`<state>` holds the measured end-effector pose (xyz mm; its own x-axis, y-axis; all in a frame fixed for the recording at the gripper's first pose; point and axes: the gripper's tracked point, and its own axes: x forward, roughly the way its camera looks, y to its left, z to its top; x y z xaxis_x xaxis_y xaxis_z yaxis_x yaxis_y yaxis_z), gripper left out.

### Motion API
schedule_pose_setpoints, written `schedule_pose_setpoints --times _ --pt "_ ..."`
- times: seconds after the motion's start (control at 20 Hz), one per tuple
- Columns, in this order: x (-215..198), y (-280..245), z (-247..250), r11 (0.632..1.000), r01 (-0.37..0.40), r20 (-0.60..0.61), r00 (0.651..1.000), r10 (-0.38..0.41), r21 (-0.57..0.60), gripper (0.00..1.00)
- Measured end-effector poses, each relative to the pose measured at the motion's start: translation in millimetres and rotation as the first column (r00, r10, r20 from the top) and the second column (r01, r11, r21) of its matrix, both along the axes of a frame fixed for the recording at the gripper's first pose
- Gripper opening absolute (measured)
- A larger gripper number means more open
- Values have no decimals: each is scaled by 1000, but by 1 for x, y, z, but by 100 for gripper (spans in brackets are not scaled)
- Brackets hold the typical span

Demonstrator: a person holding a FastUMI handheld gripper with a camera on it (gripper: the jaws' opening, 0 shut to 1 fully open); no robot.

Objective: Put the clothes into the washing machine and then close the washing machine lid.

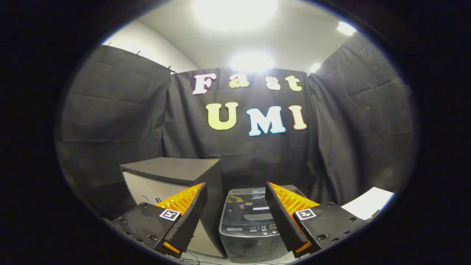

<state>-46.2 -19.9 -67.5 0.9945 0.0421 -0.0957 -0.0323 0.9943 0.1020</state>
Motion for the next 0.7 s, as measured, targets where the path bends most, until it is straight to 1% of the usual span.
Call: schedule_pose_setpoints --times 0.2,0.4,0.7 --pt "-32 -1 14 999 44 6 999 -44 -26 97" --pt "-44 3 17 997 71 16 997 -71 -43 97" --pt "-46 15 11 998 28 24 999 -27 -64 97"
